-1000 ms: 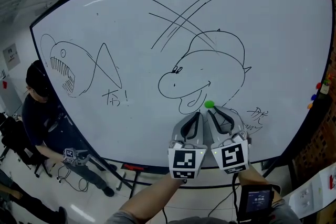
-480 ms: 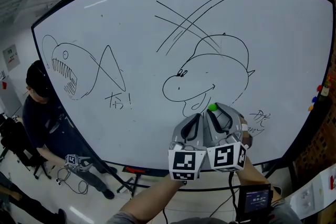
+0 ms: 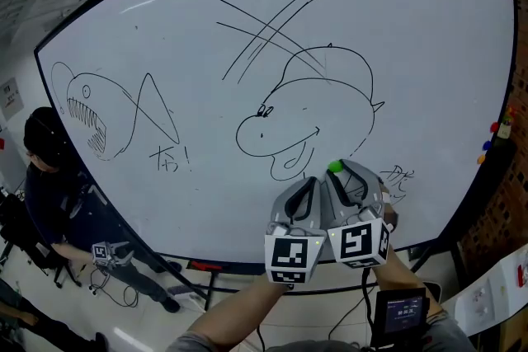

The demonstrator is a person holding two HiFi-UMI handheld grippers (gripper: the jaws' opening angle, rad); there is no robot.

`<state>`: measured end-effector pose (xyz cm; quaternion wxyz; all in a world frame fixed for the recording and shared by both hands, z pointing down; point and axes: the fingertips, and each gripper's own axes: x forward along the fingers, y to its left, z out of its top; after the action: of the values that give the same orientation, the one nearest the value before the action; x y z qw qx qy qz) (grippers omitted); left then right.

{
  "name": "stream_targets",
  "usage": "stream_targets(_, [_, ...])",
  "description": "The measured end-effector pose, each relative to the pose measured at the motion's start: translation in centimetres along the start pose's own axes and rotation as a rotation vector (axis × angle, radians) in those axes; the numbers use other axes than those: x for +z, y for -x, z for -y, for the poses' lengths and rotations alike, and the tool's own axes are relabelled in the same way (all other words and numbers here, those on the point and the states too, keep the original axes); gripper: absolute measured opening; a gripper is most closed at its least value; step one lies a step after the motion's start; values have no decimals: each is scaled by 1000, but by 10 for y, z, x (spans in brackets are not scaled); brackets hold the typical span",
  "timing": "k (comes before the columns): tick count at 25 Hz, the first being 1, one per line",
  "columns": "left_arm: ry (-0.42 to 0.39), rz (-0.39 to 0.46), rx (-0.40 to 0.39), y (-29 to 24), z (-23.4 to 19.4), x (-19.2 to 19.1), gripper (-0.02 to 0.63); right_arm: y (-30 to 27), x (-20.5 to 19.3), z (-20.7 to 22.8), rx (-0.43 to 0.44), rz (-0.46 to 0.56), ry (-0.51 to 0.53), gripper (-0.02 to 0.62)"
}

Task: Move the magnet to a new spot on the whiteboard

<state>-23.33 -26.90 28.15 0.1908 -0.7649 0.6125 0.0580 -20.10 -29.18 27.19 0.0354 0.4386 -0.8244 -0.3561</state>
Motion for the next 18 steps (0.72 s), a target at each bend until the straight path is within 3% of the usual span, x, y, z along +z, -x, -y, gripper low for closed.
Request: stream_targets(18, [39, -12, -160, -69, 135, -8, -3, 66, -104, 99, -69, -145, -72, 126])
